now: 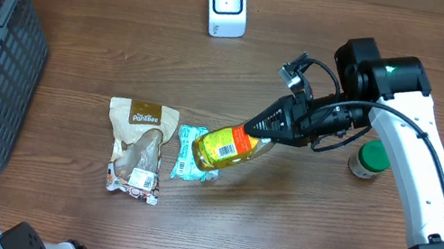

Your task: Scan the item barcode

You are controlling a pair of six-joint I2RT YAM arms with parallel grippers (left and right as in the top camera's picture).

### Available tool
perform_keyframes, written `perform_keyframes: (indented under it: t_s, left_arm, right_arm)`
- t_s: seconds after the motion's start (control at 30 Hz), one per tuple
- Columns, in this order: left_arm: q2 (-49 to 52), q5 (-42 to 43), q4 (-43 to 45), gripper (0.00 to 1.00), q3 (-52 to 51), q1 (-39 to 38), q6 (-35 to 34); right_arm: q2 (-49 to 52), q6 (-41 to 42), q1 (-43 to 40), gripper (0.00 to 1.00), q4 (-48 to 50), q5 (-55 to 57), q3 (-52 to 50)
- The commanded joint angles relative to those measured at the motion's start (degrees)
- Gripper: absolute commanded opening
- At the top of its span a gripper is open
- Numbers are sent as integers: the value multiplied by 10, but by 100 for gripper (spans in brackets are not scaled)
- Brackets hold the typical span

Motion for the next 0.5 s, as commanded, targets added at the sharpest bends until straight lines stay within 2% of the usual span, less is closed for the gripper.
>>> perform_keyframes:
  t_s: [0.0,0.1,0.27,0.47]
  left_arm:
    - [2,6,2,99,-3,-1,-3]
    - [2,6,2,100,-3,-1,-3]
    - [2,6,2,100,-3,-1,-3]
    - [2,6,2,100,-3,-1,-3]
  right_arm:
    - [-12,-2,3,4,6,10,15]
    - [-12,-2,3,4,16,64,15]
    - [-12,5,3,4,35,239,15]
    - [-12,109,3,4,89,433,11]
